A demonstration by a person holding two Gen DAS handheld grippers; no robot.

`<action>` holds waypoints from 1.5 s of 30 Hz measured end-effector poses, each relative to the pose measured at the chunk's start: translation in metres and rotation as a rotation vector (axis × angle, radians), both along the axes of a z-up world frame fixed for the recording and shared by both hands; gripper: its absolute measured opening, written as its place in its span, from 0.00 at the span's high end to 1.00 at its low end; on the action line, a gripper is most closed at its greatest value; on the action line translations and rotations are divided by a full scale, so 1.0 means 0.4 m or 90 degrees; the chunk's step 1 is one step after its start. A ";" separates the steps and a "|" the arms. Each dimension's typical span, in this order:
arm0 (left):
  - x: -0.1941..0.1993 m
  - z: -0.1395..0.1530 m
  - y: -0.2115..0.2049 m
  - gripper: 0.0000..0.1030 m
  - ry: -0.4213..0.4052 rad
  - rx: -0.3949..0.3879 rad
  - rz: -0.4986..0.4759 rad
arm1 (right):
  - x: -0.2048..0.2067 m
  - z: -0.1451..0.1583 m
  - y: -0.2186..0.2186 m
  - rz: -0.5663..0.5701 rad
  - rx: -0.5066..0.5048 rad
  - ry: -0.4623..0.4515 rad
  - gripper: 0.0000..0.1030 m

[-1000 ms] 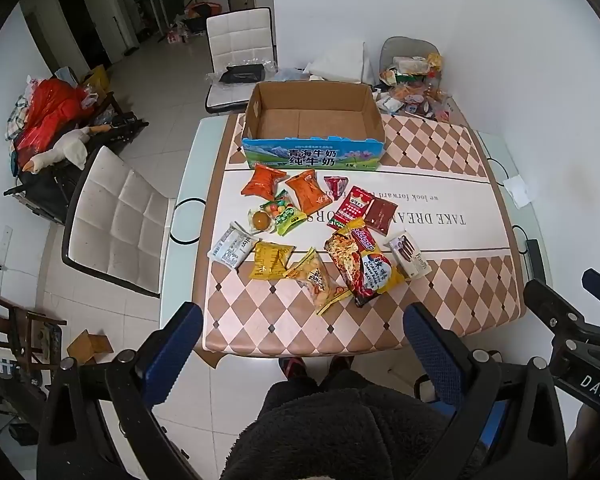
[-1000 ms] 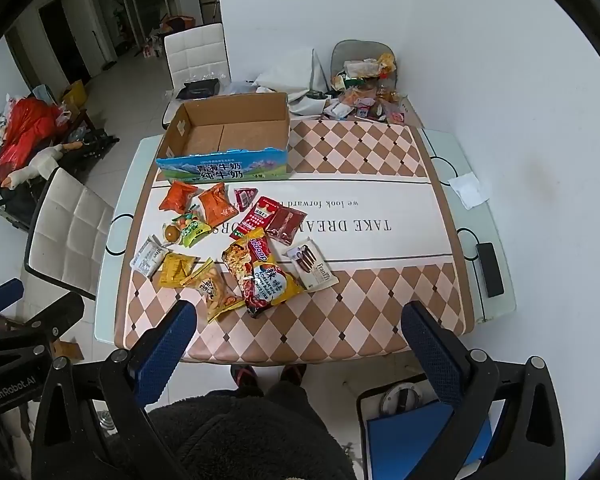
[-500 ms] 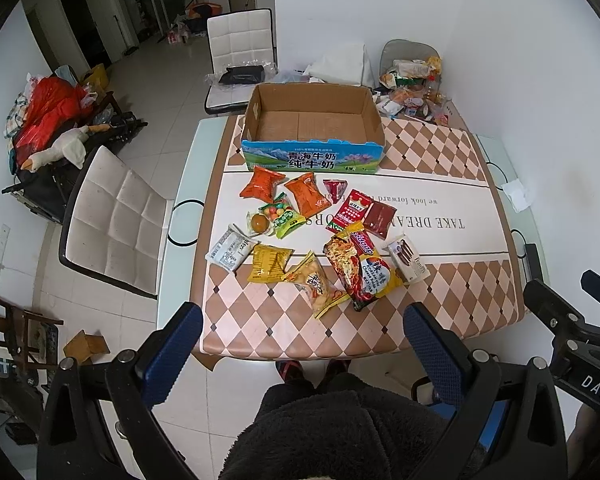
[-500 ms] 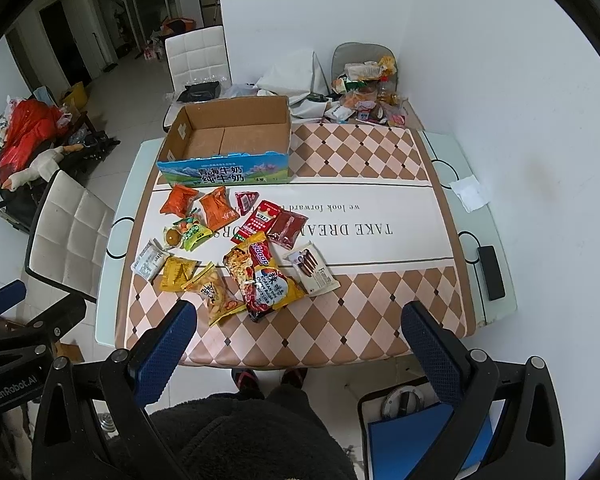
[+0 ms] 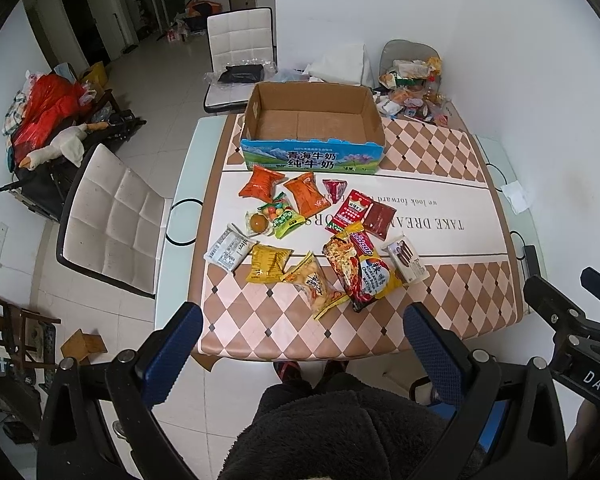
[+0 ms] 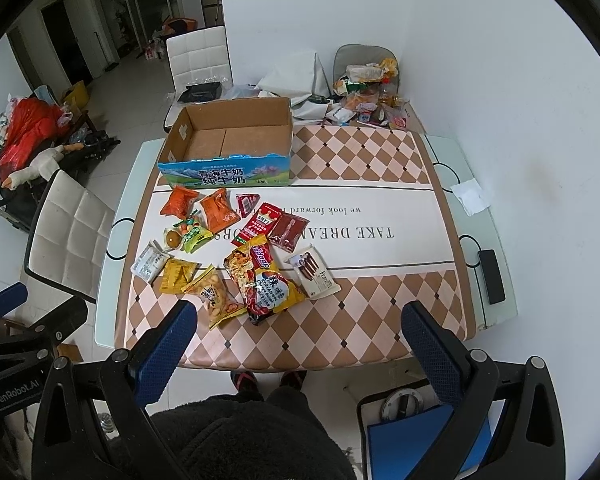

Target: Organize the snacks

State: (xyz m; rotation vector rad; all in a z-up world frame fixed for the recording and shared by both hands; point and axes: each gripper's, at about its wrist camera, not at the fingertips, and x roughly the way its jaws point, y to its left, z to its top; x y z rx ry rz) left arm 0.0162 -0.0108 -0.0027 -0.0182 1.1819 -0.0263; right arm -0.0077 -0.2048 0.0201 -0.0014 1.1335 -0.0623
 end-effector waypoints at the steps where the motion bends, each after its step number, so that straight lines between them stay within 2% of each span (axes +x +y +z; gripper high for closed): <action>1: 0.001 0.000 0.000 0.00 -0.001 0.000 0.000 | -0.002 0.000 0.001 0.001 0.000 0.000 0.00; 19: 0.015 0.011 0.036 0.00 -0.008 -0.004 0.001 | 0.035 0.020 0.008 0.001 -0.002 -0.010 0.00; 37: 0.013 0.013 0.039 0.00 -0.009 -0.003 0.001 | 0.024 0.025 0.006 0.002 0.003 -0.011 0.00; 42: 0.009 0.018 0.045 0.00 -0.007 -0.006 0.005 | 0.010 0.005 0.011 -0.003 0.011 -0.006 0.00; 45: 0.029 -0.012 0.056 0.00 -0.005 -0.001 0.023 | 0.026 -0.038 0.009 -0.009 0.021 0.009 0.00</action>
